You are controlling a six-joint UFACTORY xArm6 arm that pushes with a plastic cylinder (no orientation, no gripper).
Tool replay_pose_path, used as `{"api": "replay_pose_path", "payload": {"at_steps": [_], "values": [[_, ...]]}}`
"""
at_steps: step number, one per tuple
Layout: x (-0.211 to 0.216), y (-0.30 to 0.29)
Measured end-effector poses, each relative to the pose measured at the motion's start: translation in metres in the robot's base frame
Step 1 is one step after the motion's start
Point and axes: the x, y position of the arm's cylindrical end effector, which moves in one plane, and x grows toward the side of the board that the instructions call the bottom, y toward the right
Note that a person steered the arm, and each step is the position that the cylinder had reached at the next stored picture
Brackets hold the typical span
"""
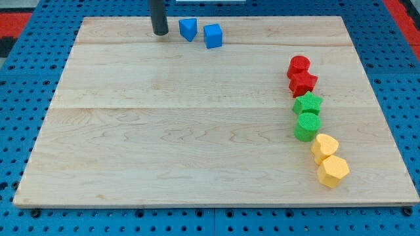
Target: Push the blue cube towards the group of blocks
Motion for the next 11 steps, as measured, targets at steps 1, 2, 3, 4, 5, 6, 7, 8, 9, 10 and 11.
{"api": "replay_pose_path", "payload": {"at_steps": [1, 2, 3, 4, 5, 6, 7, 8, 9, 10, 11], "values": [[0.022, 0.062], [0.024, 0.111], [0.005, 0.078], [-0.021, 0.104], [-0.006, 0.172], [0.024, 0.223], [0.023, 0.217], [-0.005, 0.13], [0.01, 0.081], [0.022, 0.122], [0.031, 0.185]]}}
